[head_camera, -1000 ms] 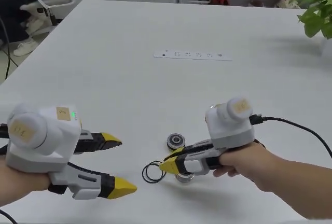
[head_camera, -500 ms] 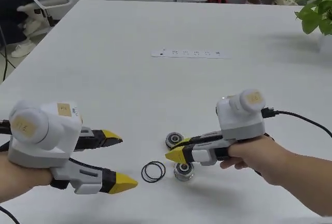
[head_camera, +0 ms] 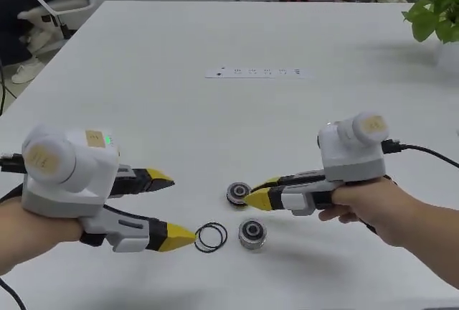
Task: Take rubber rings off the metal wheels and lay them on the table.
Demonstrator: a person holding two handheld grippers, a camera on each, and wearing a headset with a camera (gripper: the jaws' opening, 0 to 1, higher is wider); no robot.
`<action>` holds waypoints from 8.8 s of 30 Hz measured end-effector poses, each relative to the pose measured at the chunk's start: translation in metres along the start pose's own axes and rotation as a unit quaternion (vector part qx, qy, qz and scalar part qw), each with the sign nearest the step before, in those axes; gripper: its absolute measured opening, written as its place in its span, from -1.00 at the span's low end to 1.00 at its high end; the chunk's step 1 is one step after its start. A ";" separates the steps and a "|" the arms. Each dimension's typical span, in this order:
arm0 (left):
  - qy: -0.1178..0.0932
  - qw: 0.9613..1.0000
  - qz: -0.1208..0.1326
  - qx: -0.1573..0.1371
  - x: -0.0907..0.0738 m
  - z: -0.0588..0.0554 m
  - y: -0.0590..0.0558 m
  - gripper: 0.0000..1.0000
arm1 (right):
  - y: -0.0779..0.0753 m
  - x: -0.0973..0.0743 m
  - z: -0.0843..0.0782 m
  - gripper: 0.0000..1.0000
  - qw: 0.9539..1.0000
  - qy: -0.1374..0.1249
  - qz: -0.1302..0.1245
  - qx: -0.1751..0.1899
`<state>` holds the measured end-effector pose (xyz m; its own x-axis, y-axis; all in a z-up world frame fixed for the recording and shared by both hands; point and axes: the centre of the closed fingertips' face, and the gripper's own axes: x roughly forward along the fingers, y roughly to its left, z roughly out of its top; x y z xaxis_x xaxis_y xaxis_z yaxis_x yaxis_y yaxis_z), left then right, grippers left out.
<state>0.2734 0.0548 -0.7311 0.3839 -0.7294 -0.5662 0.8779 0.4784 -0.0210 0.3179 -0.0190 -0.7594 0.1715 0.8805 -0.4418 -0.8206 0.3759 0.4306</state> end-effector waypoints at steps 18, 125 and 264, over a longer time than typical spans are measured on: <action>0.008 1.000 0.003 0.005 0.020 0.006 0.020 0.13 | -0.018 -0.008 -0.002 -0.67 0.999 0.008 -0.028 -0.040; 0.034 0.999 -0.005 0.009 0.115 0.004 0.037 -0.73 | -0.039 0.030 -0.019 -0.61 0.988 0.024 -0.068 -0.138; 0.033 0.999 0.025 0.002 0.115 0.004 0.036 -0.76 | -0.052 0.021 -0.023 -1.00 0.997 0.006 -0.078 -0.027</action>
<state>0.3507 -0.0137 -0.7941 0.4067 -0.6709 -0.6200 0.8595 0.5110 0.0108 0.3514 -0.0273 -0.8094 0.2928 0.8089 -0.5098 -0.8128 0.4914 0.3129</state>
